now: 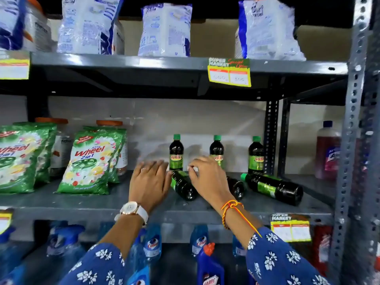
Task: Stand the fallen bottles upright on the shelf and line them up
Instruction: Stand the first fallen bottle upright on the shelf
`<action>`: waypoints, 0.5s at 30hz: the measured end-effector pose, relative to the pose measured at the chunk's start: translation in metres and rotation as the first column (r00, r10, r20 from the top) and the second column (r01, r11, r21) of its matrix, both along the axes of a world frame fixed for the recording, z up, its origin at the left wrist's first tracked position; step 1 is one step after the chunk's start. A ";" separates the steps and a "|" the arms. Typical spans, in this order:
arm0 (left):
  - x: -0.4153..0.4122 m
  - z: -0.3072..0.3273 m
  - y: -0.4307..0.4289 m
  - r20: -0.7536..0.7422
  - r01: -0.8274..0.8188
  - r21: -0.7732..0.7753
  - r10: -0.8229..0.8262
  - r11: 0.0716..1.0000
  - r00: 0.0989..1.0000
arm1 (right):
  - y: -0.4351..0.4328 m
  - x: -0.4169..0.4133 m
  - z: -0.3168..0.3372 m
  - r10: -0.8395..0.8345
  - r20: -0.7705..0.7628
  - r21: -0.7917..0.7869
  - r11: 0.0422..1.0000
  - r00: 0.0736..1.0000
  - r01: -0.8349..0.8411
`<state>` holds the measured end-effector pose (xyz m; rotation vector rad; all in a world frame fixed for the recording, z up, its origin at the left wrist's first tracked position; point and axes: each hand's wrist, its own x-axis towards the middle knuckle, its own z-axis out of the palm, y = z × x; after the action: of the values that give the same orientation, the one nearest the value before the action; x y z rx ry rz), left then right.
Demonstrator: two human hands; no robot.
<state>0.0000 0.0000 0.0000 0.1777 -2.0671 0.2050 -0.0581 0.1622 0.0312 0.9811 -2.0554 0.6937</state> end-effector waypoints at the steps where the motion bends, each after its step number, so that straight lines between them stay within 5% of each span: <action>1: 0.005 -0.016 -0.008 0.010 0.007 -0.043 -0.007 0.999 1.000 | -0.007 -0.001 -0.005 0.002 0.049 0.028 1.000 0.999 -0.003; 7: 0.030 -0.083 -0.053 0.101 -0.040 0.003 0.039 0.999 0.994 | -0.048 -0.003 -0.012 -0.209 0.189 0.202 0.965 0.960 0.170; 15: 0.025 -0.090 -0.058 0.018 0.015 0.035 -0.016 0.999 1.000 | -0.097 -0.033 -0.012 -0.556 0.219 0.476 0.778 0.802 0.410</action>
<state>0.0245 -0.0582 -0.0898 0.1818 -2.0901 0.1623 -0.0911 0.0648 0.0190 0.4895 -2.7034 0.1548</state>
